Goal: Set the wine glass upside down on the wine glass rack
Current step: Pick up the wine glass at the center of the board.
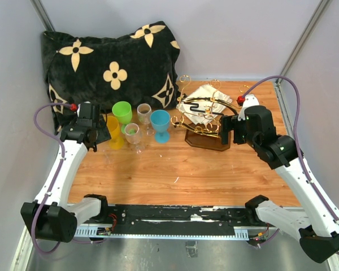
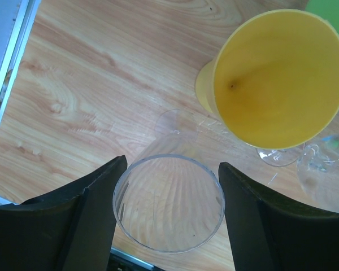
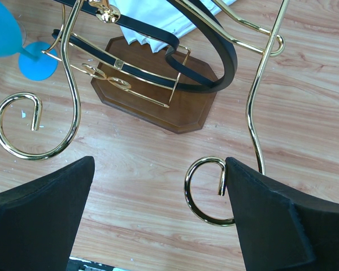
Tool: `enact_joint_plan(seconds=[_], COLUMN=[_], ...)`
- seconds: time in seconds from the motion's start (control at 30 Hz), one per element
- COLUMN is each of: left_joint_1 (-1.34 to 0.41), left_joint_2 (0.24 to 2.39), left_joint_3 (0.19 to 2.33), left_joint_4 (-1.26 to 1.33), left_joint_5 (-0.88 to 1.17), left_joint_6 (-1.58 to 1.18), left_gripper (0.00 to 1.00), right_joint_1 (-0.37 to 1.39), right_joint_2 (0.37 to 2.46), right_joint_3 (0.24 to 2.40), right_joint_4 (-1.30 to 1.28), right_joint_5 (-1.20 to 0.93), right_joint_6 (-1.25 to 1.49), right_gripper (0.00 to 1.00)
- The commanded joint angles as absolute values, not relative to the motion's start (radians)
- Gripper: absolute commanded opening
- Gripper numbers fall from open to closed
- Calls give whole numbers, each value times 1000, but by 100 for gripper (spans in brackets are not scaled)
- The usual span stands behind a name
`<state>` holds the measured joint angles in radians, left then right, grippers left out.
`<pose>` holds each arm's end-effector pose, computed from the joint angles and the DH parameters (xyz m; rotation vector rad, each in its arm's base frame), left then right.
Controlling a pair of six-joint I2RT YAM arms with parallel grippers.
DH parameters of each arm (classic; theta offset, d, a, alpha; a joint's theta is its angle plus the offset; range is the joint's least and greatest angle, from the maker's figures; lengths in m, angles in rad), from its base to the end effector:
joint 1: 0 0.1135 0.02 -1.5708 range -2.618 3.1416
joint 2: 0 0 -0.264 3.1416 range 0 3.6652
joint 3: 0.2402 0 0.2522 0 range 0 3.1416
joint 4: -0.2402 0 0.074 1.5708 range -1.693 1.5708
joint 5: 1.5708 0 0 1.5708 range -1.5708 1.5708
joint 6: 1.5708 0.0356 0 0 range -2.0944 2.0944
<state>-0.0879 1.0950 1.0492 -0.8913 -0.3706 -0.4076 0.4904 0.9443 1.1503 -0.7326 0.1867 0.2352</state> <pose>0.2103 -0.0056 0.3105 -0.5345 2.3764 0.2463 0.1680 0.0822 0.3814 -0.1545 2.0909 0.2442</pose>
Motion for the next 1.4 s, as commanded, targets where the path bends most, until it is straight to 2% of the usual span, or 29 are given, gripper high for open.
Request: enact_joint_plan(seconds=[0.0,0.43,0.8,1.37], left_joint_1=[-80,-80,-104,-604], left_joint_2=[1098,1057,986,1019], left_joint_3=[1055,1102,1137,1168], left_joint_4=[-866,-923,-964,-1010], left_joint_5=[-399,-365,-94,-107], left_joint_6=[-400,-389,-309,-324], left_gripper=[69,60,56,45], right_joint_1=[499,498,498,535], right_joint_2=[938,927,900,904], right_joint_3=[1135,1132,1128,1170], right_joint_4=[-798,-800,-805,-932], right_joint_5=[206,221,228,178], right_joint_6=[232,232,208,231], right_gripper=[98,98,98,99])
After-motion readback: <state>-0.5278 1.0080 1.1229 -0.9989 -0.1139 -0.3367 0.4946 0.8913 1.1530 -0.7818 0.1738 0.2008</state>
